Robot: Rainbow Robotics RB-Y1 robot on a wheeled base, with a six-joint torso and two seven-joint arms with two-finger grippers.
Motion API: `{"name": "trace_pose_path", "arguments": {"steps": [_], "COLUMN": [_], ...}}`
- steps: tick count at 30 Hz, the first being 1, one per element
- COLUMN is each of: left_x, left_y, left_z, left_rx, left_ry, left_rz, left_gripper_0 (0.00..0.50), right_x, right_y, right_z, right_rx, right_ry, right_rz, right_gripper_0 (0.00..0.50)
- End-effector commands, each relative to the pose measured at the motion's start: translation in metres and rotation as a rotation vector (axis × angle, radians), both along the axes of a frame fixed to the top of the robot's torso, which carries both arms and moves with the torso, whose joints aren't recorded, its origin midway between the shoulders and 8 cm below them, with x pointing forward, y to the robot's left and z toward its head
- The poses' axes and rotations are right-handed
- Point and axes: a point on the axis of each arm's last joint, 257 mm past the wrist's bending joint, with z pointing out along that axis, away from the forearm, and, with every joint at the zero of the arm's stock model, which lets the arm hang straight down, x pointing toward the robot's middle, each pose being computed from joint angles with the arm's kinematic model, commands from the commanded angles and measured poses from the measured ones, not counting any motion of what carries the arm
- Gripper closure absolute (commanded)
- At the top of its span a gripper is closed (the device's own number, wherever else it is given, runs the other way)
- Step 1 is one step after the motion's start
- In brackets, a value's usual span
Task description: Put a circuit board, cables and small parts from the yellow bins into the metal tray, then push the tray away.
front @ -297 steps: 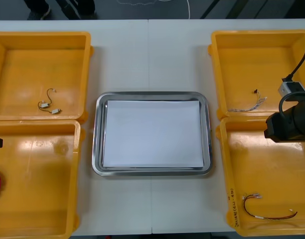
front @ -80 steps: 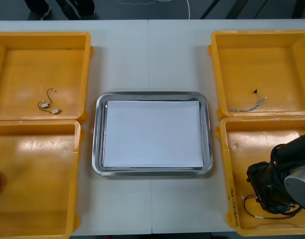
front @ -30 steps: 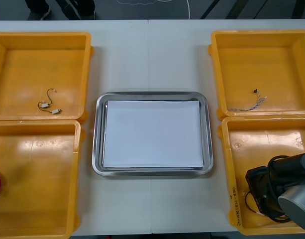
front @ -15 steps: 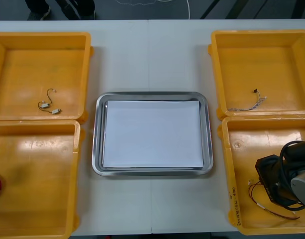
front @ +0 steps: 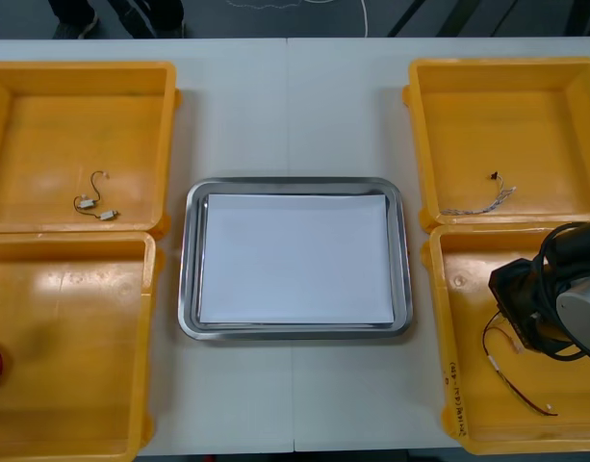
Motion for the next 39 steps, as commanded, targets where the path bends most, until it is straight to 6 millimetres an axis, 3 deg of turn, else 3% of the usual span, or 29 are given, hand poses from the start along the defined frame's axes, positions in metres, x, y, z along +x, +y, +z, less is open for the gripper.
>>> {"name": "trace_pose_path", "arguments": {"steps": [1, 10, 18, 19, 21, 24, 26, 32, 39], "left_x": [0.015, 0.021, 0.026, 0.027, 0.028, 0.030, 0.033, 0.040, 0.044], "left_y": [-0.013, -0.041, -0.064, -0.067, -0.074, -0.084, -0.093, -0.110, -0.123], "left_z": [0.029, 0.049, 0.048, 0.048, 0.047, 0.047, 0.048, 0.047, 0.042], "left_rx": [-0.008, -0.027, -0.041, -0.040, -0.043, -0.048, -0.052, -0.056, -0.077], "left_ry": [-0.071, -0.078, -0.054, -0.050, -0.045, -0.040, -0.037, -0.028, -0.036], "left_rz": [0.004, 0.090, 0.146, 0.150, 0.156, 0.159, 0.166, 0.156, 0.174], "left_gripper_0": [0.500, 0.500, 0.500, 0.500, 0.500, 0.500, 0.500, 0.500, 0.500], "right_x": [0.025, 0.049, 0.056, 0.055, 0.054, 0.051, 0.044, 0.020, -0.007], "right_y": [-0.020, -0.022, -0.022, -0.022, -0.023, -0.023, -0.025, -0.029, -0.033], "right_z": [0.011, 0.018, 0.022, 0.021, 0.021, 0.018, 0.013, 0.015, 0.036], "right_rx": [-0.049, -0.047, -0.051, -0.053, -0.058, -0.070, -0.081, -0.139, -0.259], "right_ry": [-0.035, -0.033, -0.032, -0.030, -0.025, -0.010, 0.019, 0.112, 0.173], "right_rz": [0.037, 0.060, 0.076, 0.079, 0.087, 0.101, 0.113, 0.237, 0.432], "right_gripper_0": [0.500, 0.500, 0.500, 0.448, 0.268, 0.167, 0.017, 0.000, 0.000]}}
